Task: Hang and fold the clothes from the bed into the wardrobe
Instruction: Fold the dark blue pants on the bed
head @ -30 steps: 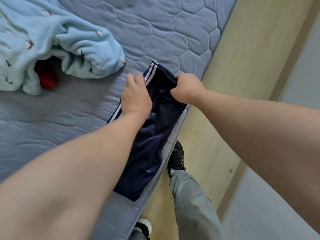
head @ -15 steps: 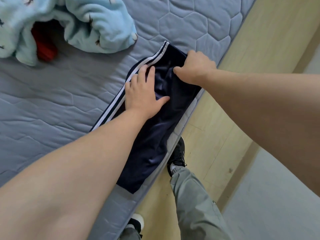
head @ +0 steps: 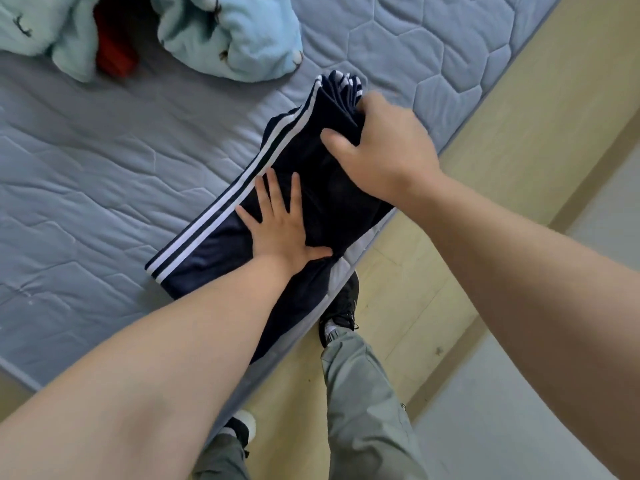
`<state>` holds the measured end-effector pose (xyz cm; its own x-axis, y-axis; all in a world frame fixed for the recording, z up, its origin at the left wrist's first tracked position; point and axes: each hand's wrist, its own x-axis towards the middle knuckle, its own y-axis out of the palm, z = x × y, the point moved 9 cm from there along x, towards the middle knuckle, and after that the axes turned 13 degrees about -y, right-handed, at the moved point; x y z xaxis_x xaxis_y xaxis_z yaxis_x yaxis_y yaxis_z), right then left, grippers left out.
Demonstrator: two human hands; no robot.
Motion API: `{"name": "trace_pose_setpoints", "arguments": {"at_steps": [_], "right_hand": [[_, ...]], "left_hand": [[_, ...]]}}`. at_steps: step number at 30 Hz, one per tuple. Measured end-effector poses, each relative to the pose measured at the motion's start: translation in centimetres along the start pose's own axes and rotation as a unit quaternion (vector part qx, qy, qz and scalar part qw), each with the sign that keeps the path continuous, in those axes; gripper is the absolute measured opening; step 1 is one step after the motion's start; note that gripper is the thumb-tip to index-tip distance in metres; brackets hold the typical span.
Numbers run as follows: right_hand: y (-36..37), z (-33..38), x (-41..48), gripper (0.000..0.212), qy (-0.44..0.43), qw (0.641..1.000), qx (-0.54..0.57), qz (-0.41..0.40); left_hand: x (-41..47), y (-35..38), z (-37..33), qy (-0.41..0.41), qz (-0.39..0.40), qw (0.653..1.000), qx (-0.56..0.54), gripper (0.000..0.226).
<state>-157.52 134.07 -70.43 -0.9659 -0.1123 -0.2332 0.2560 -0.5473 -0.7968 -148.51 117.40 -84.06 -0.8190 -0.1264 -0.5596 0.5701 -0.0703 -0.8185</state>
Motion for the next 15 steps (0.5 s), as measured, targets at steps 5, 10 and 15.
{"name": "trace_pose_setpoints", "arguments": {"at_steps": [5,10,15], "right_hand": [[3.6,7.3,-3.9,0.036,-0.071,0.996,0.045,0.038],[7.8,11.8,-6.6,0.032,-0.107,0.992,0.026,0.061],[11.9,16.4,-10.0,0.036,-0.163,0.982,-0.009,0.092]], "left_hand": [[-0.6,-0.5,1.2,0.021,0.04,0.993,-0.106,0.132],[-3.5,-3.4,9.9,-0.06,0.054,0.842,-0.534,0.04],[-6.5,-2.0,16.3,-0.144,0.264,0.518,-0.801,0.058]]}}
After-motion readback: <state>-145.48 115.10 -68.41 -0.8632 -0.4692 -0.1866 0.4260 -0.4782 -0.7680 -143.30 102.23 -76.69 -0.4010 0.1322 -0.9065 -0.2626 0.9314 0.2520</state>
